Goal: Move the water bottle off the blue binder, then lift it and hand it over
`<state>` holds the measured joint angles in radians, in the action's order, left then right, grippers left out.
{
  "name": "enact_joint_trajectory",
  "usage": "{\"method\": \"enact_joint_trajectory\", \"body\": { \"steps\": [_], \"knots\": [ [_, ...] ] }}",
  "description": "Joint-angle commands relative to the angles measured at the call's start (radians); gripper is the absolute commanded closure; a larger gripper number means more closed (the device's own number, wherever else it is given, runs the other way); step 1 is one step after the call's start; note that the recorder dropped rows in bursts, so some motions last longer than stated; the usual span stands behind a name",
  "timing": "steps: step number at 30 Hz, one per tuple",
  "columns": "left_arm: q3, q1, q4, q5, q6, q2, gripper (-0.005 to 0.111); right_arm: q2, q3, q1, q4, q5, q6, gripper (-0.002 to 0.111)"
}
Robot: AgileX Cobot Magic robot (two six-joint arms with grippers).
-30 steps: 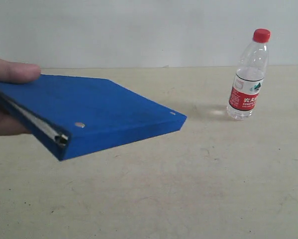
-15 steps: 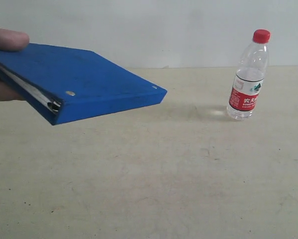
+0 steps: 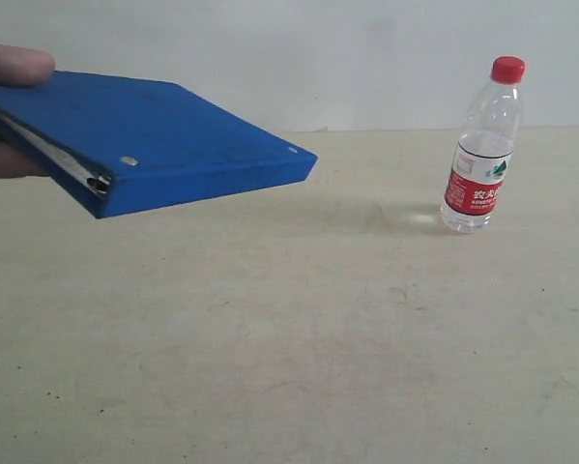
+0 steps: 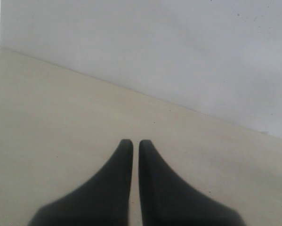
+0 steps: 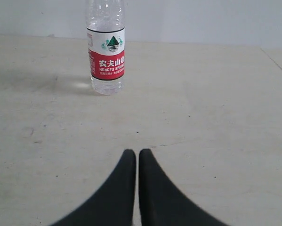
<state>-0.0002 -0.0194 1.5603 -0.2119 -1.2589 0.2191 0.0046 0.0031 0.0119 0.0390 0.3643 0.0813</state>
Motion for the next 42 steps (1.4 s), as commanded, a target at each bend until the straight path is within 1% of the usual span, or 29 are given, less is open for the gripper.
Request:
{"method": "enact_joint_trajectory", "body": {
  "steps": [1, 10, 13, 15, 17, 19, 22, 24, 25, 26, 27, 28, 29, 30, 31, 32, 33, 34, 36, 37, 38, 40, 42],
  "knots": [
    [0.000, 0.007, 0.003, -0.002, 0.002, -0.003, 0.102, -0.005, -0.003, 0.006, 0.008, -0.002, -0.002, 0.108],
    [0.000, 0.007, 0.003, -0.001, 0.002, -0.005, 0.102, -0.005, -0.003, 0.006, 0.008, -0.002, -0.002, 0.108],
    [0.000, 0.007, 0.003, -0.013, 0.002, -0.076, 0.102, -0.005, -0.003, 0.006, 0.008, -0.002, -0.002, 0.108],
    [0.000, 0.007, -0.003, -0.064, 0.002, -0.128, 0.102, -0.005, -0.003, 0.006, 0.008, -0.002, -0.004, 0.108],
    [0.000, 0.007, -0.029, -0.074, 0.002, -0.189, 0.102, -0.005, -0.003, 0.006, 0.008, -0.002, -0.004, 0.108],
    [-0.024, 0.007, -0.066, -0.050, 0.002, -0.219, 0.102, -0.005, -0.003, 0.006, 0.008, -0.002, -0.004, 0.108],
    [-0.102, -0.010, -0.221, -0.009, 0.038, -0.219, 0.102, -0.005, -0.003, 0.006, 0.008, -0.002, -0.004, 0.108],
    [-0.160, -0.017, -0.401, 0.003, 0.133, -0.219, 0.102, -0.005, -0.003, 0.006, 0.008, -0.002, -0.004, 0.108],
    [-0.184, -0.017, -0.524, 0.008, 0.248, -0.219, 0.102, -0.005, -0.003, 0.006, 0.008, -0.002, -0.004, 0.108],
    [-0.206, -0.017, -0.617, 0.026, 0.351, -0.219, 0.102, -0.005, -0.003, 0.006, 0.008, -0.002, -0.004, 0.108],
    [-0.221, -0.017, -0.751, 0.040, 0.477, -0.219, 0.102, -0.005, -0.003, 0.006, 0.008, -0.002, -0.004, 0.108],
    [-0.232, -0.017, -0.892, 0.056, 0.681, -0.219, 0.102, -0.005, -0.003, 0.006, 0.008, -0.002, -0.004, 0.108],
    [-0.235, -0.017, -1.018, 0.064, 0.816, -0.219, 0.102, -0.005, -0.003, 0.006, 0.008, -0.002, -0.004, 0.108],
    [-0.235, -0.017, -1.105, 0.087, 0.969, -0.219, 0.102, -0.005, -0.003, 0.006, 0.008, -0.002, -0.004, 0.108],
    [-0.235, -0.017, -1.219, 0.137, 1.106, -0.219, 0.102, -0.005, -0.003, 0.006, 0.008, -0.002, -0.004, 0.108],
    [-0.231, -0.017, -1.288, 0.218, 1.224, -0.219, 0.102, -0.005, -0.003, 0.006, 0.008, -0.002, -0.004, 0.108],
    [-0.228, -0.017, -1.353, 0.305, 1.305, -0.219, 0.102, -0.005, -0.003, 0.006, 0.008, -0.002, -0.004, 0.108],
    [-0.210, -0.017, -1.439, 0.443, 1.393, -0.219, 0.102, -0.005, -0.003, 0.006, 0.008, -0.002, -0.004, 0.108],
    [-0.149, -0.017, -1.525, 0.618, 1.415, -0.219, 0.102, -0.005, -0.003, 0.006, 0.008, -0.002, -0.004, 0.108],
    [-0.110, -0.017, -1.542, 0.687, 1.415, -0.219, 0.102, -0.005, -0.003, 0.006, 0.008, -0.002, -0.004, 0.108],
    [-0.075, -0.017, -1.517, 0.685, 1.449, -0.219, 0.102, -0.005, -0.003, 0.006, 0.008, -0.002, -0.004, 0.108],
    [-0.007, -0.017, -1.515, 0.676, 1.487, -0.219, 0.102, -0.005, -0.003, 0.006, 0.008, -0.002, -0.004, 0.108],
    [0.000, -0.017, -1.525, 0.624, 1.507, -0.219, 0.102, -0.005, -0.003, 0.006, 0.008, -0.002, -0.004, 0.108]
  ]
}}
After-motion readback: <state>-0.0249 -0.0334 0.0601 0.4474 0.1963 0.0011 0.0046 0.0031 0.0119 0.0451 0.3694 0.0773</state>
